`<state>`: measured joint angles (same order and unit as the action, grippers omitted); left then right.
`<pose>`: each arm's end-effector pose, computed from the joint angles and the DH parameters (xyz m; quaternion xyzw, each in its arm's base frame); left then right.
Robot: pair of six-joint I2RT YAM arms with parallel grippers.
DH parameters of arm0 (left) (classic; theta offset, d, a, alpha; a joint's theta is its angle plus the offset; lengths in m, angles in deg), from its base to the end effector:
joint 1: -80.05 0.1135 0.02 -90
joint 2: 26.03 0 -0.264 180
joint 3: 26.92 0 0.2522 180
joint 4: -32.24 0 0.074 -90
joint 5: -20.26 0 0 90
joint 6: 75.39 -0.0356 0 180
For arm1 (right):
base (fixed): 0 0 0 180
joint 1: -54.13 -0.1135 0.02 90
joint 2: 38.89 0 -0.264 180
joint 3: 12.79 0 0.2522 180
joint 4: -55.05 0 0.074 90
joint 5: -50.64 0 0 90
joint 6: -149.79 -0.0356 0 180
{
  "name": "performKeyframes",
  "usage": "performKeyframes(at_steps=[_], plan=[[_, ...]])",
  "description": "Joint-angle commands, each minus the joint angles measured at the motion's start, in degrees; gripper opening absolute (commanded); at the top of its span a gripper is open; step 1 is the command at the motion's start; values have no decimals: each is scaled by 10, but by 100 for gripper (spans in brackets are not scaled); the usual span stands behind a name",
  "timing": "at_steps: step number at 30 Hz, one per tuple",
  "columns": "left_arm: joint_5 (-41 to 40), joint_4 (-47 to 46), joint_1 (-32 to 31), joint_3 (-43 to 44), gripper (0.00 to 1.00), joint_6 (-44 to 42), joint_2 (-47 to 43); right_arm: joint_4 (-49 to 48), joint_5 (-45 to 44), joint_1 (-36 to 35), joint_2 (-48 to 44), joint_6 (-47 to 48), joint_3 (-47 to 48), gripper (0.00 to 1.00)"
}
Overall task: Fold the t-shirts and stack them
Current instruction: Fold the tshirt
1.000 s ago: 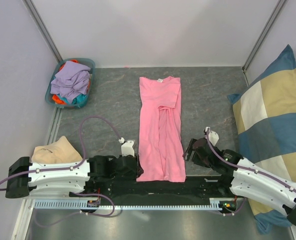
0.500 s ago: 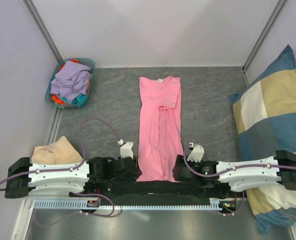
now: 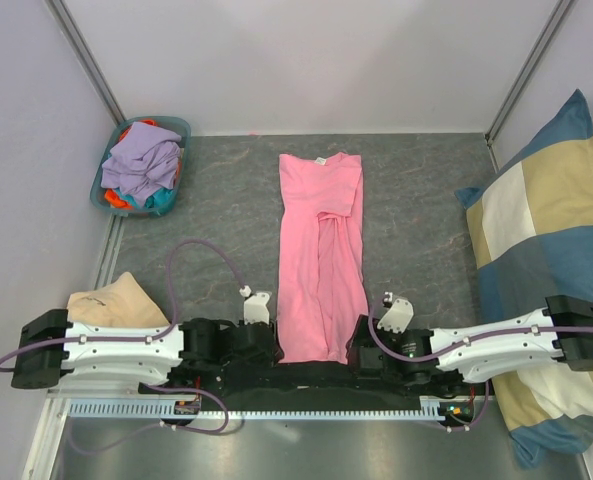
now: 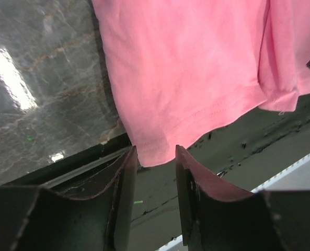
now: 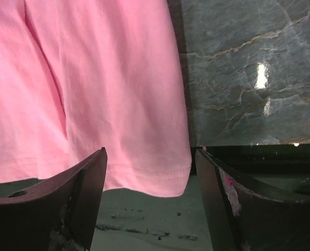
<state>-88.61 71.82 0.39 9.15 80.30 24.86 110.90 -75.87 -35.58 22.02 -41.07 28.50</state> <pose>0.0400 -0.1553 0.1663 0.0645 0.9384 -0.2414 0.2388 0.0220 0.1548 0.1602 0.1309 0.9337 0.1482 0.2983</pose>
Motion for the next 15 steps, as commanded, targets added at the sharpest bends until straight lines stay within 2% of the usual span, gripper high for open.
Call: performKeyframes(at_steps=[1, 8, 9, 10, 13, 15], plan=[[-13, -15, -34, 4, 43, 45, 29, 27, -22, -26, 24, -45, 40, 77], [-26, -7, -50, -8, 48, 74, 15, 31, -29, -49, 49, -76, 48, 77], [-32, -3, -50, -10, 61, 77, 10, 30, -31, -53, 46, -79, 46, 77], [-34, -1, -50, -14, 66, 82, 2, 31, -32, -52, 42, -81, 42, 77], [-48, 5, -50, -24, 79, 87, -23, 34, -36, -53, 28, -85, 35, 77], [-59, 12, -51, -27, 83, 90, -29, 39, -35, -54, 22, -87, 32, 77]])
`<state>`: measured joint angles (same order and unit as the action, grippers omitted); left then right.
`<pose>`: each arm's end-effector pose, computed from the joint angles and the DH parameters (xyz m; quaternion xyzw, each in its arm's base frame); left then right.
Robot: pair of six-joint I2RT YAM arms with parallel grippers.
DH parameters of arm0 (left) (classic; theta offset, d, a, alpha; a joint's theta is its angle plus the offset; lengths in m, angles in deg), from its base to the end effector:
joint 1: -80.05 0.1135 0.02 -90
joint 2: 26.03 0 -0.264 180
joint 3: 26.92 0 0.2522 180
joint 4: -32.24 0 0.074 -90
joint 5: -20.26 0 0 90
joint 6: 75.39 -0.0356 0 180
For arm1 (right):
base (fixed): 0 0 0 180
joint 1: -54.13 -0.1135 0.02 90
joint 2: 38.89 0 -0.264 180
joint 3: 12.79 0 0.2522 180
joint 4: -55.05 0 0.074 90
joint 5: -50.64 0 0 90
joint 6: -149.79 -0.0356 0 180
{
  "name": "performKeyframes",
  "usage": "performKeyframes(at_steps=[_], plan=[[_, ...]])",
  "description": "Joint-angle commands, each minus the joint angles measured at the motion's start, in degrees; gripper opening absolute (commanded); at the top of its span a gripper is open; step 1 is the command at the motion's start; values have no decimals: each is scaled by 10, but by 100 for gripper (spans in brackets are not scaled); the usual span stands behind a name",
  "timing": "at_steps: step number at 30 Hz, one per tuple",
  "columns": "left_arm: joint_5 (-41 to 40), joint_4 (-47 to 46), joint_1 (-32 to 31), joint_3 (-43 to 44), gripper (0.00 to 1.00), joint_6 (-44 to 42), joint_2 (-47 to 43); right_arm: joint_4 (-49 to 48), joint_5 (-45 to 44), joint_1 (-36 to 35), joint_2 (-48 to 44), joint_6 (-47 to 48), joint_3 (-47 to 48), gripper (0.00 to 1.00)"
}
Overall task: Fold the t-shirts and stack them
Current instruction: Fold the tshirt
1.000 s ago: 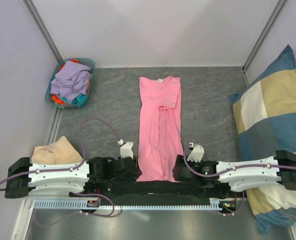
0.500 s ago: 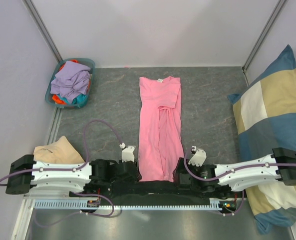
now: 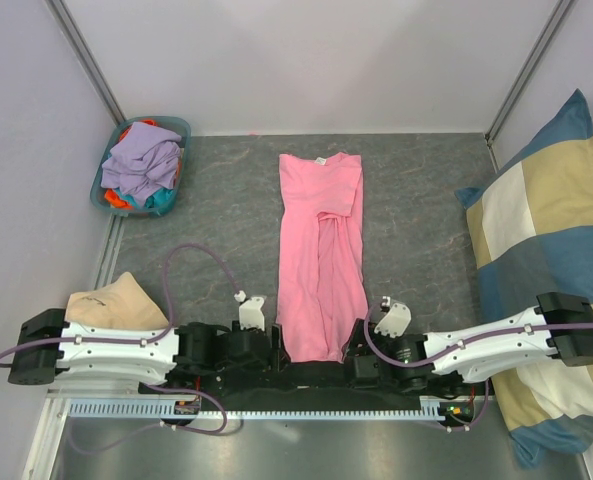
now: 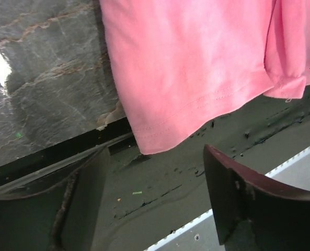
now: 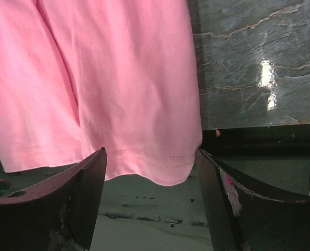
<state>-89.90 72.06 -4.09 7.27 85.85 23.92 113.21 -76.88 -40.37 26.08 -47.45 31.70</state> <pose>0.0279 -0.1515 0.1585 0.0542 0.9403 -0.2490 0.2254 0.0087 0.1659 0.1642 0.1362 0.9329 0.1524 0.2966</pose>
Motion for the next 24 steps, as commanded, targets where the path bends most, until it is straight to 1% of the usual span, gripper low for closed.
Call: performKeyframes(at_steps=[1, 5, 12, 17, 24], plan=[[-50, 10, -5, -9, 84, 38, -20, 17, -26, -5, -20, -24, -1, 77], [-66, 10, -6, -9, 84, 50, 4, 17, -22, -9, -13, -24, 3, 77], [-73, 0, -5, 2, 78, 59, 54, 14, -20, -16, 14, -30, 12, 77], [-83, -7, -5, 1, 75, 59, 59, 12, -23, -17, 10, -45, 2, 77], [-90, -24, -5, 8, 75, 51, 63, 13, -33, -17, -11, -66, -18, 76]])
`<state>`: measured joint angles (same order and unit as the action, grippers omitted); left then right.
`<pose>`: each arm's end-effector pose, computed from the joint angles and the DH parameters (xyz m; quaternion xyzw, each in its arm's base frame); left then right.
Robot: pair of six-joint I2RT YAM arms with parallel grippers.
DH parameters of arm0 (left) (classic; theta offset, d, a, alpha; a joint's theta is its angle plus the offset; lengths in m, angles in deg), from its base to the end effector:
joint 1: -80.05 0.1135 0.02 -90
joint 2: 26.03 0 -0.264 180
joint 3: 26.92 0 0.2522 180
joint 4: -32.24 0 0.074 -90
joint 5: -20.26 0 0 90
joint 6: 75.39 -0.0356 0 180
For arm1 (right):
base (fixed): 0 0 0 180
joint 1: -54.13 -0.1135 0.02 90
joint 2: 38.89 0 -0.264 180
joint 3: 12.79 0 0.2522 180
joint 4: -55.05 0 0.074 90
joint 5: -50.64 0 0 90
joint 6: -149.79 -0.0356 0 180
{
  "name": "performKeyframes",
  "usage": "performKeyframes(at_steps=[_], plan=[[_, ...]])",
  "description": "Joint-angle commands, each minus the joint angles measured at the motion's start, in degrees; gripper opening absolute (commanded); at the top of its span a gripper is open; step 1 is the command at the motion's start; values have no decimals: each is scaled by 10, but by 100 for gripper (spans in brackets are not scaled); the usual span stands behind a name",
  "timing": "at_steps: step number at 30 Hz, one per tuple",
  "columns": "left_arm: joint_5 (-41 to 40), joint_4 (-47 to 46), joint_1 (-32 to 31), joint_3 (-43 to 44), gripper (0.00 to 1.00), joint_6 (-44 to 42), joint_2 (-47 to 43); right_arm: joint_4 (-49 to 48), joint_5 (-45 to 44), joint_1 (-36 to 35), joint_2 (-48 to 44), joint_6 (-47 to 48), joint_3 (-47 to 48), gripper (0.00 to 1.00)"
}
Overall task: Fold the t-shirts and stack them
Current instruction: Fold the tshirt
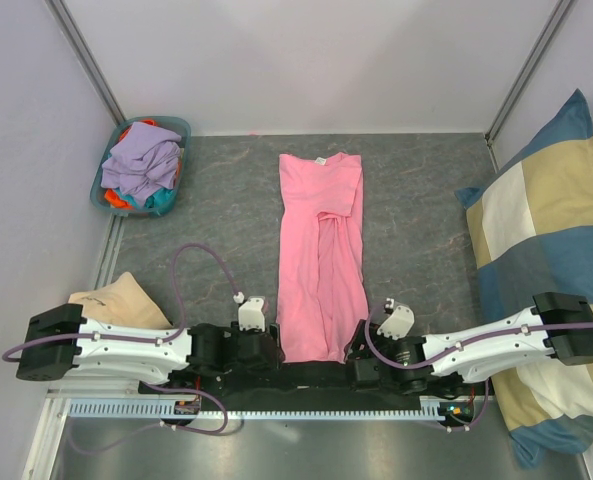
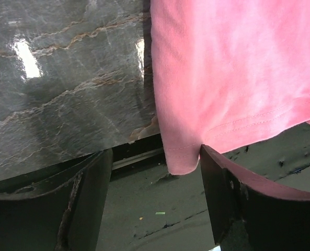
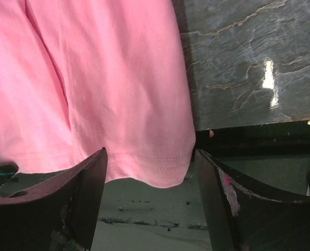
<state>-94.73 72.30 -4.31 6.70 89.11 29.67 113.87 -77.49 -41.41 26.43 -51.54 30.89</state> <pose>0.0302 -0.1524 0.1428 0.0295 0.9486 -0.1925 0.2495 0.0063 0.1625 0.1598 0.1563 0.9292 0.1521 0.2983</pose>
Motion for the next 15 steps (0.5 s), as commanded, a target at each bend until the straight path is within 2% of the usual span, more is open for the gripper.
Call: performKeyframes(at_steps=[1, 10, 13, 14, 15], plan=[[-43, -28, -3, 15, 74, 18, 6, 7, -27, -6, -15, -26, -10, 76], [-43, -64, -3, 19, 73, 11, 14, 9, -28, -6, -10, -24, -9, 75], [-44, -70, -3, 23, 68, 6, 22, 9, -28, -7, -10, -25, -10, 75], [-44, -71, -3, 25, 63, 6, 24, 8, -27, -7, -10, -26, -10, 75], [-44, -71, -4, 26, 61, 6, 27, 8, -27, -7, -9, -26, -11, 75]])
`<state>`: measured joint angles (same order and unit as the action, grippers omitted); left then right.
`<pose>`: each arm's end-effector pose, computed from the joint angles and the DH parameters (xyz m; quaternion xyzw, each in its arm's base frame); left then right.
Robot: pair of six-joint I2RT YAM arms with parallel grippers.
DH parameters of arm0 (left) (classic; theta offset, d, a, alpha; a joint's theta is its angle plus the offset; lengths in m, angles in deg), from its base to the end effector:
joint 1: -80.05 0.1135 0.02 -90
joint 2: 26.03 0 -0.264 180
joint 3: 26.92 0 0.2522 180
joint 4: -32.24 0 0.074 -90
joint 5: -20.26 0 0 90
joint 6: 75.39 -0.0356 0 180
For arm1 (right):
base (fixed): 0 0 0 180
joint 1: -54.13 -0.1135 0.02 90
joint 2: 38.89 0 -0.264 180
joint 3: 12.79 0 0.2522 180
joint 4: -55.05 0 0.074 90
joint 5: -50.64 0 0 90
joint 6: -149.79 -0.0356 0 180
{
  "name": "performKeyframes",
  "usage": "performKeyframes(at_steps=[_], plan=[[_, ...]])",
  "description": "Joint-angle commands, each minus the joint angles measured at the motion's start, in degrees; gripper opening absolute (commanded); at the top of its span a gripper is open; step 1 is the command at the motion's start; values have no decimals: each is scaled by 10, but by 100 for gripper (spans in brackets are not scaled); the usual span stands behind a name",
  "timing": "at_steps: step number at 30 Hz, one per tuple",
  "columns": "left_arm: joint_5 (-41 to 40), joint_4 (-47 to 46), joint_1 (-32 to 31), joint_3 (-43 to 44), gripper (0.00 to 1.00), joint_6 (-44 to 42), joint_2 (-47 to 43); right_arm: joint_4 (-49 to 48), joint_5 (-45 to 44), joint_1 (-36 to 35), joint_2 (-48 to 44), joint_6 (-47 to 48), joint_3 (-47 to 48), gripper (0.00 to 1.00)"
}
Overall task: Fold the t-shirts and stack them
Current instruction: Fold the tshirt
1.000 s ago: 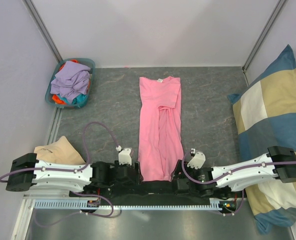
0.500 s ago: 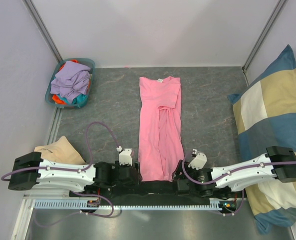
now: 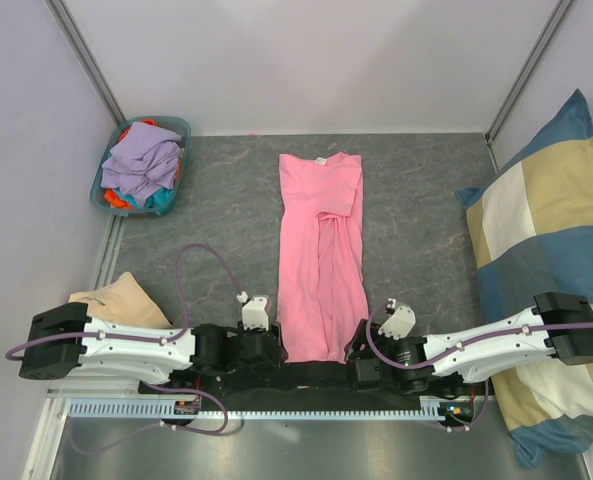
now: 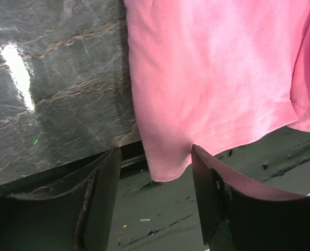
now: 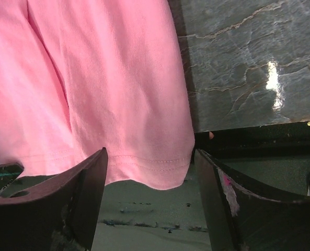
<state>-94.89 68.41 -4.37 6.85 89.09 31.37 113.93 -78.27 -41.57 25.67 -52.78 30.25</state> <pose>0.0308 -0.1600 0.1430 0.0251 0.9437 -0.2115 0.2532 0.0065 0.1596 0.1591 0.1654 0.9253 0.1576 0.3026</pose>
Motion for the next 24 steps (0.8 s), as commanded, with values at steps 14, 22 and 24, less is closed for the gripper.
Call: performKeyframes(at_steps=[14, 22, 24], plan=[[-38, -54, -3, 20, 34, 11, 31, 8, -11, -5, 13, -34, -17, 65], [-36, -55, -3, 16, 26, 12, 33, -4, -4, -5, 36, -42, -23, 56], [-36, -55, -3, 14, 20, 15, 32, -6, -4, -5, 39, -41, -23, 50]])
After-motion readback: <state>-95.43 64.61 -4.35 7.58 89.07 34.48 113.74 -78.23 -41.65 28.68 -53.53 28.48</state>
